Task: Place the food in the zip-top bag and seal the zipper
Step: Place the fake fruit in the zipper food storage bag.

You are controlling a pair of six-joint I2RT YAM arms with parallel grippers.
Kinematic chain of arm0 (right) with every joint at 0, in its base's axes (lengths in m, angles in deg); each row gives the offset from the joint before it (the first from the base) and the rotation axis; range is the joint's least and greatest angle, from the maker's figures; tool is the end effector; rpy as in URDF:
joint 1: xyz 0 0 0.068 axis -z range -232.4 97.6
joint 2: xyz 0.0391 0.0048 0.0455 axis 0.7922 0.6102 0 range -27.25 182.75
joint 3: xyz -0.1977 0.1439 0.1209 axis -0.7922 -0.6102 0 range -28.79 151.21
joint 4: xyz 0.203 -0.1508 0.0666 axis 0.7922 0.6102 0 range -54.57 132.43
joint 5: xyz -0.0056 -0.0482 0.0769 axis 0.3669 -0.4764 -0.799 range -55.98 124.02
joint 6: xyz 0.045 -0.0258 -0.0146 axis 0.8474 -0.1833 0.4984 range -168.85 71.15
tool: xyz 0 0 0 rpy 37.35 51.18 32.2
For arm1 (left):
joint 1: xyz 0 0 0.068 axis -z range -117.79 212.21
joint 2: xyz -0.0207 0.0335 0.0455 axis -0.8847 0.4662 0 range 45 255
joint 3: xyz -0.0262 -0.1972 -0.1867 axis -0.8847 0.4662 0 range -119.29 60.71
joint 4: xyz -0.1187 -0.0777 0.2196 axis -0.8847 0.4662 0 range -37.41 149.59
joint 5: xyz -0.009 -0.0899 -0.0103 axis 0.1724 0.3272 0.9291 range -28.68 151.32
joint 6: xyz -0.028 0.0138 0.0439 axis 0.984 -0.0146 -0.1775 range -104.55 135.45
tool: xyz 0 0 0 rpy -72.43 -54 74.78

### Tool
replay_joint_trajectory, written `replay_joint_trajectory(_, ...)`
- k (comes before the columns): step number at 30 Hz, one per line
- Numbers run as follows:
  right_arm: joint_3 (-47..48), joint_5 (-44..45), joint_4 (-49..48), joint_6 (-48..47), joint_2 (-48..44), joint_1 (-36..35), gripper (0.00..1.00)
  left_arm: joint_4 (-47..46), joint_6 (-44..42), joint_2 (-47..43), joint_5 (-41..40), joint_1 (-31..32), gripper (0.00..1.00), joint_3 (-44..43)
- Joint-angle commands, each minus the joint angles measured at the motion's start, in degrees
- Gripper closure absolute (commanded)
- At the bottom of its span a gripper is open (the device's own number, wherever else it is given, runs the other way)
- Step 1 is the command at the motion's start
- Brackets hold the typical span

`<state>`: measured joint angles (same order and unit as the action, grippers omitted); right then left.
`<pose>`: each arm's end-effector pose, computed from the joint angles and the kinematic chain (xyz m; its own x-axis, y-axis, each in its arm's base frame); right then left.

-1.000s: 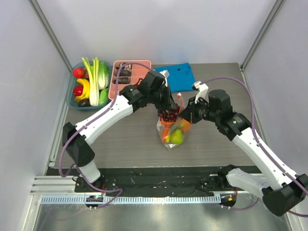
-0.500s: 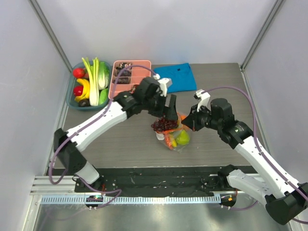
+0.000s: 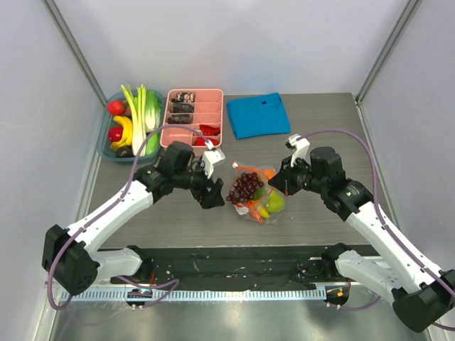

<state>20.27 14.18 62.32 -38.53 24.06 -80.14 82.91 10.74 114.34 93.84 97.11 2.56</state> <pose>0.1680 0.1021 0.3176 -0.5495 -0.0987 -0.8296 -0.6117 0.7239 0.3190 0.1996 -0.1625 0.3030 -0.4750 0.4159 -0.7755 0.8545 0.4286 -0.2935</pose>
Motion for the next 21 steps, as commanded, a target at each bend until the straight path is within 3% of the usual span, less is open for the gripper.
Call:
replay_joint_trajectory(1,1.4,-0.4,-2.7,-0.1,0.5,0.1,0.99,-12.6,-7.2,-2.5,-3.1,3.5,0.2,7.2)
replay_joint_trajectory(4,1.7,-0.8,-2.7,0.1,0.7,0.1,0.99,-20.1,-5.8,-0.9,-7.4,6.1,0.21,9.9)
replay_joint_trajectory(10,1.7,-1.2,-2.8,0.5,1.0,0.1,0.99,-26.7,0.0,6.4,-13.2,9.9,0.3,7.4)
replay_joint_trajectory(13,1.8,-1.6,-2.9,0.4,1.2,0.1,0.99,-26.8,0.8,9.5,-12.7,11.5,0.51,3.4)
replay_joint_trajectory(14,1.8,-1.9,-3.0,0.3,1.2,0.1,0.99,-26.9,1.2,9.9,-12.6,11.9,0.66,2.4)
replay_joint_trajectory(16,1.8,-2.6,-3.1,0.0,1.6,0.1,0.99,-27.0,2.0,11.5,-10.8,13.0,0.83,-1.6)
replay_joint_trajectory(19,2.2,-3.3,-3.2,-0.6,2.4,0.1,0.99,-27.0,4.2,14.5,-10.5,14.8,1.0,-7.0)
replay_joint_trajectory(21,2.3,-3.4,-3.2,-0.8,2.9,0.1,0.99,-27.8,7.4,16.3,-10.4,16.2,1.0,-10.6)
